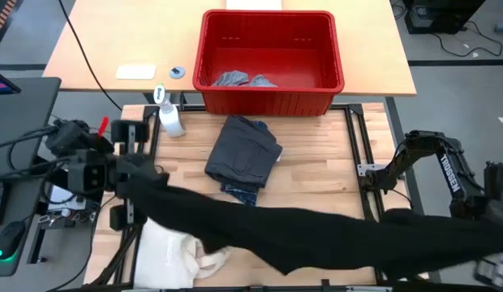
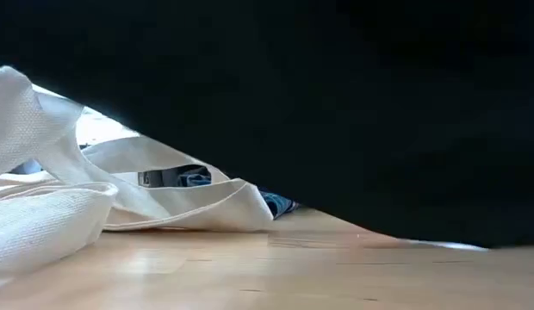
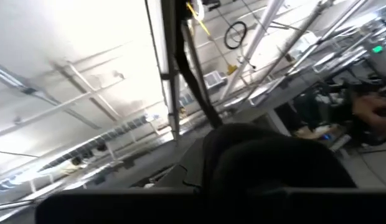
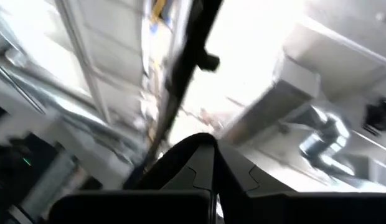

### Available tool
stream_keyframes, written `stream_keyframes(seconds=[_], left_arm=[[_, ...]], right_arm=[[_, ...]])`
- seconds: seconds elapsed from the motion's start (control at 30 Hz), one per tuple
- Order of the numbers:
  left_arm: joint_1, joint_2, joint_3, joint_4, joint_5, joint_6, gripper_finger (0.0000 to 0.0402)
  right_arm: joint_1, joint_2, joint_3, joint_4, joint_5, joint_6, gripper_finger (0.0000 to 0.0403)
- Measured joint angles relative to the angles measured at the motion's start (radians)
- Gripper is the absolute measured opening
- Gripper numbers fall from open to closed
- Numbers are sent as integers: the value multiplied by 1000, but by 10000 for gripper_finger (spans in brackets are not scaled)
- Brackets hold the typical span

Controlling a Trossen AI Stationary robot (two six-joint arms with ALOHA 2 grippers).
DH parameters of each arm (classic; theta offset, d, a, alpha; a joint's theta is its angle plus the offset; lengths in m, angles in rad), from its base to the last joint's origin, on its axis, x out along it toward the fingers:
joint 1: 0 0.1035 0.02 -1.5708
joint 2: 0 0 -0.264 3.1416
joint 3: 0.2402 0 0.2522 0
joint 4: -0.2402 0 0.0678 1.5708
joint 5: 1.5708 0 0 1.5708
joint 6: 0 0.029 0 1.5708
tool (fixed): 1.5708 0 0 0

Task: Fold Laundry from Bin
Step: Fold the black shirt

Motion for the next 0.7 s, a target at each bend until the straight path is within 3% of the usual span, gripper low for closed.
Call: stream_keyframes(seconds=[0.13, 0.3, 0.57, 0.7], left_arm=[[-42, 12, 0, -19, 12, -71, 25], [-90, 19, -1, -95, 110, -125, 25], [-118, 34, 0, -77, 142, -109, 25], [-94, 34, 0, -98, 9, -5, 25]], right_arm=[[57, 0, 0, -137, -125, 32, 16], [82, 2, 0, -276, -287, 31, 16], [54, 3, 0, -128, -201, 26, 18], [-4, 2, 0, 139, -36, -17, 15]])
